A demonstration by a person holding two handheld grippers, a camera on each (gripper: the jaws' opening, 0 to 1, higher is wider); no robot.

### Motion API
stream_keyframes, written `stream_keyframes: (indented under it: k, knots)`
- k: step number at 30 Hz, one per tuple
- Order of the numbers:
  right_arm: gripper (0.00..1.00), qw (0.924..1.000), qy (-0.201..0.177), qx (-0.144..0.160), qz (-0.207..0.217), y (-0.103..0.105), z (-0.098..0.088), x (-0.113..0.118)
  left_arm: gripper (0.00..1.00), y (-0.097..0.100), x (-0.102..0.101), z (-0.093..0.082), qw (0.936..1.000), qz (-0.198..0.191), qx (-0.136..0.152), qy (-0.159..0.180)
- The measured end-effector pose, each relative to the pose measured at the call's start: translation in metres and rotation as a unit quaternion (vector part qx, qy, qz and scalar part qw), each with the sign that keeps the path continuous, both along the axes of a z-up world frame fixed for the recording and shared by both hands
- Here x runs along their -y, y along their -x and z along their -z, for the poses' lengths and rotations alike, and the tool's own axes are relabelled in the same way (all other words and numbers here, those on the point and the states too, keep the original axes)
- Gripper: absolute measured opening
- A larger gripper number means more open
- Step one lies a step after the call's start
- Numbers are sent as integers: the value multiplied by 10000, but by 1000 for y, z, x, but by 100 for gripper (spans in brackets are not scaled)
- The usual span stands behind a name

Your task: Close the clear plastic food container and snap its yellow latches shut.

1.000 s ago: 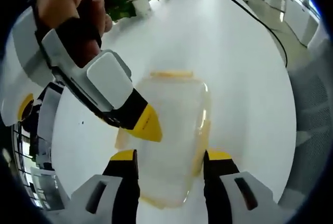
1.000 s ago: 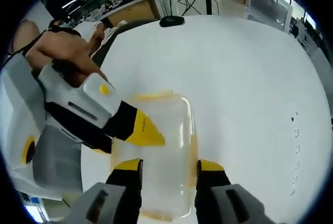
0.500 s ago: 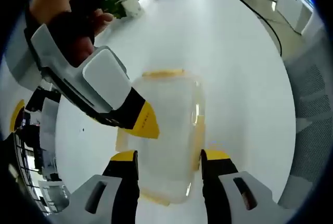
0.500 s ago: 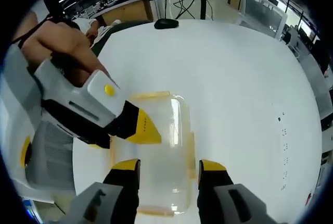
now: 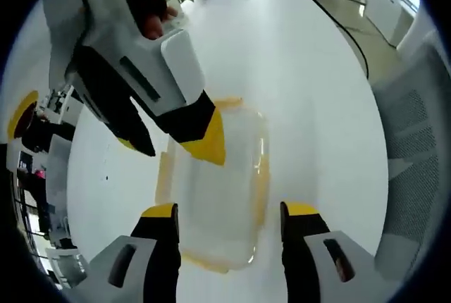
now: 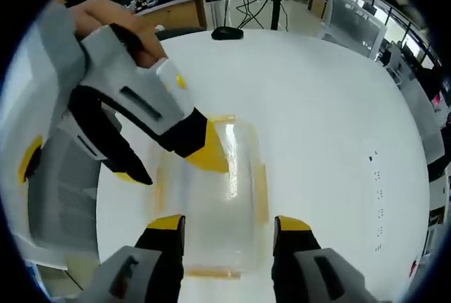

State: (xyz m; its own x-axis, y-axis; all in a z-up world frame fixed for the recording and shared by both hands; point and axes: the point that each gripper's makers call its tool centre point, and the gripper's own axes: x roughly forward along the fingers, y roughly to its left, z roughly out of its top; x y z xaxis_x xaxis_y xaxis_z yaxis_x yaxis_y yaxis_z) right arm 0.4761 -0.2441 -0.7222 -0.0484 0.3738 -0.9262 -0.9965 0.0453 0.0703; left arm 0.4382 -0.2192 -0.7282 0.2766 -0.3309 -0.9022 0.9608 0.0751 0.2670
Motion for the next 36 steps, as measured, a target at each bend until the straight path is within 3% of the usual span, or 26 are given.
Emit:
stream_keyframes:
  k: [10,20,36]
  knots:
    - [56,9998,67,122,-125,9,-3,8,62,-8,-16,-2,9997,-179,-166,26]
    - [64,9997,61,236,-88,14,-9,20,76,-19,-27,-4,9995,-248,-200,35]
    - [73,9994,78,330,115,23,3,34,88,-32,-41,6,9989,-298,-336,-107]
